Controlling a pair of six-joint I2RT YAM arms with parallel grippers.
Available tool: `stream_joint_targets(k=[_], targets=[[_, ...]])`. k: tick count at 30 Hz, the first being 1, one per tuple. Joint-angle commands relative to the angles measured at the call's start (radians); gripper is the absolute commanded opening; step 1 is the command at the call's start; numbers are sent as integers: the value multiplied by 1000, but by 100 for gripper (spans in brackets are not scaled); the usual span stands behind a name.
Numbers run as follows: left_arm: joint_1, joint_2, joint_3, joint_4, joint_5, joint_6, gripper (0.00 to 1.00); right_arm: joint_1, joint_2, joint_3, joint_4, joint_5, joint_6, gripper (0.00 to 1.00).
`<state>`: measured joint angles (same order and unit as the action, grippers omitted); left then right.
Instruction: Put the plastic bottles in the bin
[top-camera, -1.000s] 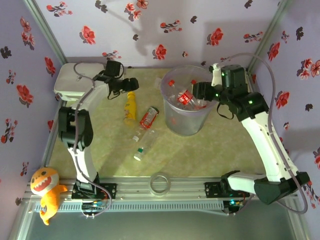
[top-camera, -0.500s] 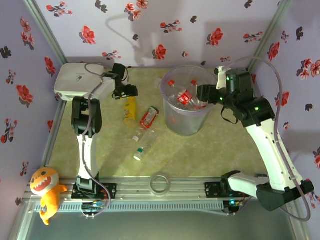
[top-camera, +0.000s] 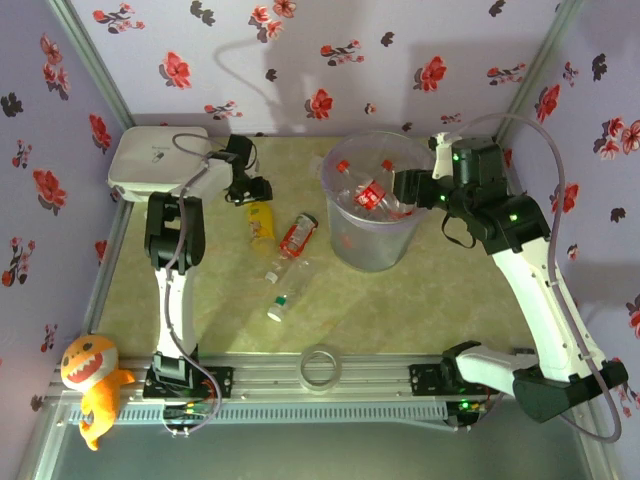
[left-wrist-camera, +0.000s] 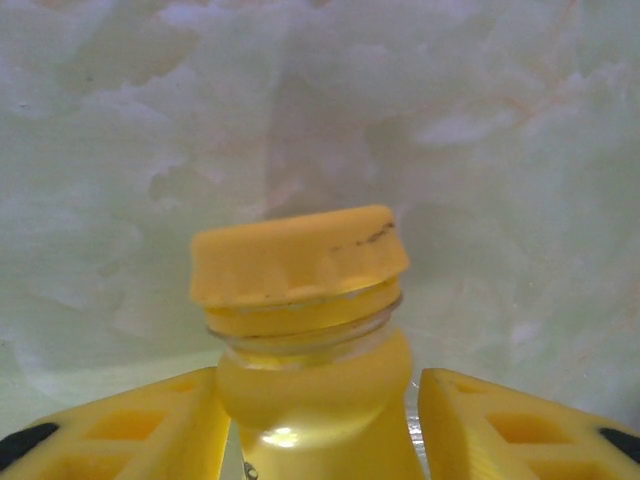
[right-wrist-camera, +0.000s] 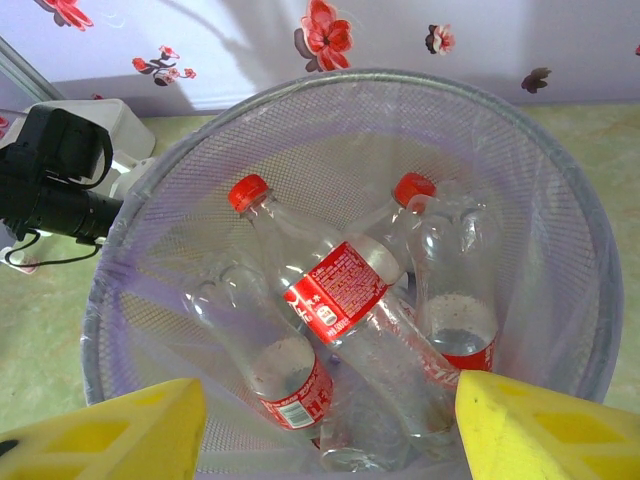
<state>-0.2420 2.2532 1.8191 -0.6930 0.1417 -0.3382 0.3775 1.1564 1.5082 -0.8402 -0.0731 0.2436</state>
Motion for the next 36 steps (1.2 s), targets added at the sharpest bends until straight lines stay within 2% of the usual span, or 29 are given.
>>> stream_joint_targets(k=[1, 7, 14, 20, 23, 28, 31, 36], targets=[[2, 3, -1, 1, 7, -4, 47, -8, -1, 14, -16, 12, -11, 67], [10, -103, -23, 5, -14, -4, 41, -8, 16, 27, -1, -20, -4, 67], [23, -338, -132, 105, -31, -58, 33, 19, 80, 66, 53, -89, 31, 67], [-2, -584, -238, 183, -19, -120, 30, 155, 173, 132, 79, -82, 34, 67], [-2, -712, -335, 289, 37, -205, 26, 229, 239, 182, 93, -101, 32, 67], [-10, -900, -546, 538, 95, -389, 16, 323, 335, 236, 169, -181, 59, 76], [-26, -947, -630, 674, 142, -503, 13, 371, 403, 277, 190, -225, 68, 81], [-85, -975, -637, 723, 146, -529, 12, 419, 502, 341, 188, -262, 72, 86]])
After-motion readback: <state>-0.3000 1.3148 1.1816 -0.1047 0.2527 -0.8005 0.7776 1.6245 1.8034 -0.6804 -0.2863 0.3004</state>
